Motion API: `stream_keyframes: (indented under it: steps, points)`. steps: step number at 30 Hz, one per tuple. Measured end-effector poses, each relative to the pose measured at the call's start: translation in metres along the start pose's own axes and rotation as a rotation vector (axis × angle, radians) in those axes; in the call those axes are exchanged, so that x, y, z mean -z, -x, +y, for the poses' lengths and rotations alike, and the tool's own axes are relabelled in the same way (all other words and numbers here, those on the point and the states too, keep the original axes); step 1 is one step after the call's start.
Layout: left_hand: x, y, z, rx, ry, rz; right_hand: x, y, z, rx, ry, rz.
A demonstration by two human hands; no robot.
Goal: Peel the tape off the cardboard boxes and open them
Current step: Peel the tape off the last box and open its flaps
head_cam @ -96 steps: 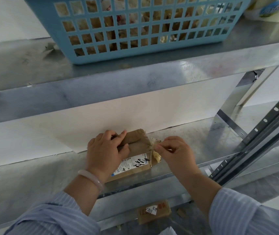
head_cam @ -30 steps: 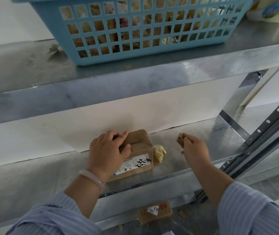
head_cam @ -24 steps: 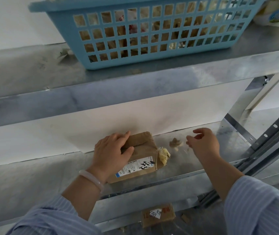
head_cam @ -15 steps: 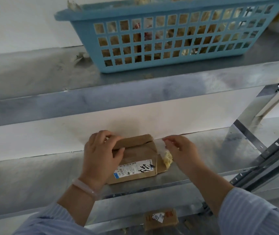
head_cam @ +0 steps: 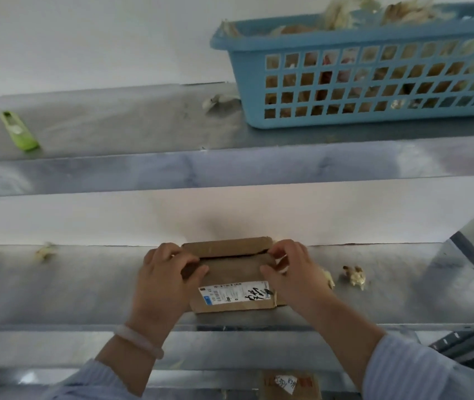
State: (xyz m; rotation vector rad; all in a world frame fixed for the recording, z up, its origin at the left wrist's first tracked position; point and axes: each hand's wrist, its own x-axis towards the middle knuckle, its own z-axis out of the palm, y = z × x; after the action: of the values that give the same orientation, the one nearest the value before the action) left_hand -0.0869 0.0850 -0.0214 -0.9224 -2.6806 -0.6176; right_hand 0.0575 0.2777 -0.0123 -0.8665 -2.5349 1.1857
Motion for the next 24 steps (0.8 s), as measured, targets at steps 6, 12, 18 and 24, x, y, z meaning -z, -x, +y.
stream_keyframes:
  steps: [6, 12, 18, 24]
  points:
    - [0.002, -0.004, -0.01, 0.039, 0.135, -0.167, -0.003, -0.001, -0.013, 0.022, 0.005, 0.001]
    - [0.012, -0.022, -0.015, 0.165, 0.437, -0.316, -0.006, 0.003, -0.029, -0.167, -0.296, 0.046]
    - [0.021, -0.039, -0.031, 0.291, 0.664, -0.467, -0.003, -0.009, -0.039, -0.262, -0.266, -0.12]
    - [0.031, -0.052, -0.045, 0.031, 0.463, -0.815, -0.005, -0.018, -0.058, -0.238, 0.083, -0.229]
